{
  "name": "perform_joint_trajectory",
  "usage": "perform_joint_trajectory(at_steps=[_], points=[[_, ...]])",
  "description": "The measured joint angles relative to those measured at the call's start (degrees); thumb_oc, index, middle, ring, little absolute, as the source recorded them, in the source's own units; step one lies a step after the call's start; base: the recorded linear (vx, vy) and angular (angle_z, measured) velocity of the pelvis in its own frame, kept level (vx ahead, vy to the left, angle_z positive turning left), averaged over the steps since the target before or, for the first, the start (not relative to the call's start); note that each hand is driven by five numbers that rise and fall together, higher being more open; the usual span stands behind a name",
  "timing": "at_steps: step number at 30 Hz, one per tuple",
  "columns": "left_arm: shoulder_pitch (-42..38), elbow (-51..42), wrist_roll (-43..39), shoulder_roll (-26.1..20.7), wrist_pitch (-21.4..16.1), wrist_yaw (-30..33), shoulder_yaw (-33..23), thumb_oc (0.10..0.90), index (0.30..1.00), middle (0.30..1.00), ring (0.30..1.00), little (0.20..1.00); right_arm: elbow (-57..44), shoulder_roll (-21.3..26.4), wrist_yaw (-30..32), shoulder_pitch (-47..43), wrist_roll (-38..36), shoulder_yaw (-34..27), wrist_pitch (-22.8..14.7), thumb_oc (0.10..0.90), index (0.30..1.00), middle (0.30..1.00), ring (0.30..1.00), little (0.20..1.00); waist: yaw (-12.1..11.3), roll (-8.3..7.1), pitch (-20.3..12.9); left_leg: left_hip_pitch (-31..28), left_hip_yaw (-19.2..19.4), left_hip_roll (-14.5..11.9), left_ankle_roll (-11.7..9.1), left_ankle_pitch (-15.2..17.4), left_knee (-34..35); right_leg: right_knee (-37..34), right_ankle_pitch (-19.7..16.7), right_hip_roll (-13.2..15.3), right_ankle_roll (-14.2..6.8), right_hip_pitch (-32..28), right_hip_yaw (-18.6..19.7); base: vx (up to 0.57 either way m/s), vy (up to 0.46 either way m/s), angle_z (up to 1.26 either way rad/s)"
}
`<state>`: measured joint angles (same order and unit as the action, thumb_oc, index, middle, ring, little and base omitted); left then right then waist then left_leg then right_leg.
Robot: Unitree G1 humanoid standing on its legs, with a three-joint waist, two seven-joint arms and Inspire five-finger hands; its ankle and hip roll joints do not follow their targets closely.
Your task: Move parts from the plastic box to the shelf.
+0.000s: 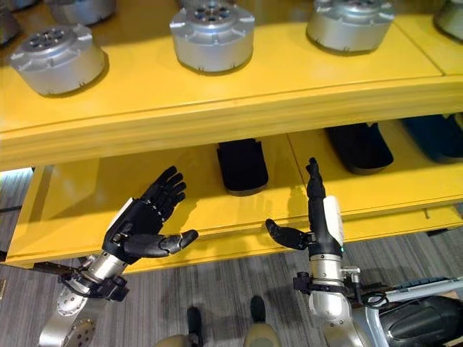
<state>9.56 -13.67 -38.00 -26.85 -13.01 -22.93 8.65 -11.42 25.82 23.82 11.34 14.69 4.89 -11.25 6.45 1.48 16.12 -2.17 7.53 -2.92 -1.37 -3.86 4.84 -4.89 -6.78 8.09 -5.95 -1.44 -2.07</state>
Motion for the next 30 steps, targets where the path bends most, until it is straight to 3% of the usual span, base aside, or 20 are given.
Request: perform_joint_trajectory(at_steps=[5,6,7,8,9,10,11,12,15,16,17,18,19,20,22,25,30], points=[[-2.46,-0.33,-0.07,-3.40,-0.71,-1.23,5.44,0.900,1.000,1.000,1.000,1.000,0.03,2.43,2.06,0.12,2.09,-0.14,3.71,0.900,1.000,1.000,1.000,1.000,2.23,-1.01,-1.68,-0.04,2.21,2.55,1.67,0.71,0.00,0.61,-0.36,2.36,-1.97,1.21,1.76,0.00,0.211,-0.18],[-2.44,-0.21,-0.49,-3.39,-0.57,-0.54,5.48,0.900,1.000,1.000,1.000,1.000,0.03,2.22,2.54,1.78,1.64,-0.46,4.09,0.900,1.000,1.000,1.000,1.000,3.68,-1.96,-2.02,-0.53,3.79,3.51,1.94,0.42,-0.26,0.63,-0.97,2.94,-2.72,2.09,2.33,-0.16,0.168,-0.67],[-2.25,-0.23,-2.20,-3.19,-0.53,0.58,5.30,0.900,1.000,1.000,1.000,1.000,0.04,1.73,2.24,2.38,0.69,-0.40,4.11,0.900,1.000,1.000,1.000,1.000,3.97,-3.00,-1.84,-0.82,6.56,3.78,2.15,0.57,-0.31,1.28,-2.53,2.66,-3.36,3.69,2.55,-0.18,0.092,-1.41],[-1.24,-0.36,-2.31,-3.20,-0.68,2.01,4.64,0.900,1.000,1.000,1.000,1.000,0.00,1.28,2.15,1.10,0.30,0.59,4.09,0.900,1.000,1.000,1.000,1.000,2.89,-3.50,-1.72,-1.01,11.72,2.60,2.46,0.85,-0.31,1.28,-6.97,0.74,-3.87,6.59,0.40,-0.19,0.020,-2.29],[-1.59,0.50,-2.28,-3.34,-0.53,3.17,4.51,0.900,1.000,1.000,1.000,1.000,-0.09,1.20,2.47,-0.62,-0.22,2.16,4.05,0.900,1.000,1.000,1.000,1.000,1.82,-3.72,-1.18,-0.86,17.16,0.26,3.10,1.45,-0.43,0.75,-11.37,-0.09,-6.50,8.83,-2.48,-0.09,-0.016,-1.96],[-4.03,2.78,-2.25,-2.88,-0.10,3.21,6.06,0.900,1.000,1.000,1.000,1.000,-0.14,1.33,3.15,-0.22,-0.22,2.12,4.03,0.900,1.000,1.000,1.000,1.000,3.84,-3.78,-1.10,-0.77,15.97,0.20,4.21,2.65,-0.95,5.31,-6.78,1.03,-5.34,8.85,-5.30,-0.08,-0.029,-0.98],[-5.94,4.22,-2.27,-0.94,0.12,3.16,7.57,0.900,1.000,1.000,1.000,1.000,0.19,1.46,4.03,0.15,-0.25,2.15,4.29,0.900,1.000,1.000,1.000,1.000,5.21,-3.51,-1.03,-0.81,15.15,-0.13,4.10,2.85,-1.47,12.63,-0.20,3.67,-2.81,7.12,-6.73,-0.03,-0.011,0.09],[-6.06,3.35,-2.27,-1.25,0.03,2.53,7.74,0.900,1.000,1.000,1.000,1.000,0.10,1.41,4.23,0.18,-0.21,2.17,3.99,0.900,1.000,1.000,1.000,1.000,4.49,-4.08,-1.20,-0.31,15.24,0.04,3.98,2.75,-2.21,12.17,1.17,5.28,-3.64,3.77,-6.77,-0.03,-0.011,0.26],[-4.86,3.18,-2.28,-1.68,0.03,2.50,7.60,0.900,1.000,1.000,1.000,1.000,0.11,1.65,4.13,-0.13,-0.20,2.63,4.00,0.900,1.000,1.000,1.000,1.000,2.56,-2.83,-0.89,-0.66,14.73,0.29,3.06,0.85,-0.44,11.30,2.09,5.43,-4.15,2.92,-7.94,-0.17,-0.331,0.11],[-4.81,4.22,-2.61,-1.81,-1.51,2.52,8.41,0.900,1.000,1.000,1.000,1.000,3.76,1.42,4.84,-2.12,-0.18,3.10,1.60,0.900,1.000,1.000,1.000,1.000,1.32,-1.98,-0.73,0.81,16.23,-1.47,3.44,-0.64,-2.28,18.57,6.73,5.66,-4.89,5.67,-8.76,-0.06,-0.233,-0.26],[-4.57,5.01,-2.73,-2.01,-1.93,2.54,8.62,0.900,1.000,1.000,1.000,1.000,7.84,1.81,4.92,-5.23,-0.38,4.93,1.19,0.900,1.000,1.000,1.000,1.000,0.05,-1.57,-0.36,1.26,17.53,-3.28,3.06,-0.35,-3.95,28.83,10.80,6.50,2.04,8.63,-12.57,-0.06,-0.237,-0.69],[-2.89,4.57,-2.48,-3.63,-1.88,2.58,8.79,0.900,1.000,1.000,1.000,1.000,8.26,1.62,3.47,-5.67,-0.71,5.56,2.36,0.900,1.000,1.000,1.000,1.000,-2.57,-2.41,-0.89,0.77,19.66,-3.92,1.92,0.26,-4.84,27.64,10.03,6.60,1.88,7.61,-13.64,-0.06,-0.277,-1.22],[-1.34,3.62,-2.48,-5.06,-1.92,2.60,7.24,0.900,1.000,1.000,1.000,1.000,4.90,1.63,3.44,-5.89,-0.74,5.45,2.16,0.900,1.000,1.000,1.000,1.000,-3.62,-2.93,-1.07,0.65,21.79,-4.06,0.41,0.04,-4.37,17.41,11.85,4.53,-0.04,4.33,-13.45,-0.06,-0.292,-1.22],[-1.22,4.00,-2.54,-4.39,-1.88,2.93,6.97,0.900,1.000,1.000,1.000,1.000,4.87,1.54,3.46,-6.70,-0.75,5.30,2.00,0.900,1.000,1.000,1.000,1.000,-3.26,-1.66,-1.08,0.82,22.29,-5.12,0.27,-0.14,-4.11,14.80,9.91,3.21,0.38,3.86,-12.96,-0.06,-0.235,-0.95],[-1.52,3.91,-2.56,-3.51,-1.86,3.14,6.99,0.900,1.000,1.000,1.000,1.000,4.71,1.93,3.56,-6.64,-1.32,4.91,2.56,0.900,1.000,1.000,1.000,1.000,-1.26,-0.83,-1.46,0.44,22.39,-6.51,-0.70,-1.38,-2.97,10.74,8.16,0.79,0.69,2.75,-12.65,-0.06,-0.241,-0.41],[-2.53,3.68,-2.62,-0.93,-1.84,3.57,7.12,0.900,1.000,1.000,1.000,1.000,5.02,2.92,3.72,-4.98,-1.46,2.91,4.07,0.900,1.000,1.000,1.000,1.000,1.34,-0.81,-1.71,-0.94,24.29,-8.35,-2.31,-2.45,-2.03,6.61,6.44,-1.77,1.97,1.38,-11.66,-0.07,-0.277,-0.34],[-2.21,3.50,-2.38,-0.78,-0.58,3.78,7.68,0.900,1.000,1.000,1.000,1.000,5.13,5.26,3.95,-1.27,-2.00,2.07,4.94,0.900,1.000,1.000,1.000,1.000,3.10,-0.02,-2.13,-1.26,25.10,-9.50,-2.89,-3.24,-1.65,3.87,4.39,-3.93,3.02,1.38,-9.74,-0.09,-0.305,-0.26]])
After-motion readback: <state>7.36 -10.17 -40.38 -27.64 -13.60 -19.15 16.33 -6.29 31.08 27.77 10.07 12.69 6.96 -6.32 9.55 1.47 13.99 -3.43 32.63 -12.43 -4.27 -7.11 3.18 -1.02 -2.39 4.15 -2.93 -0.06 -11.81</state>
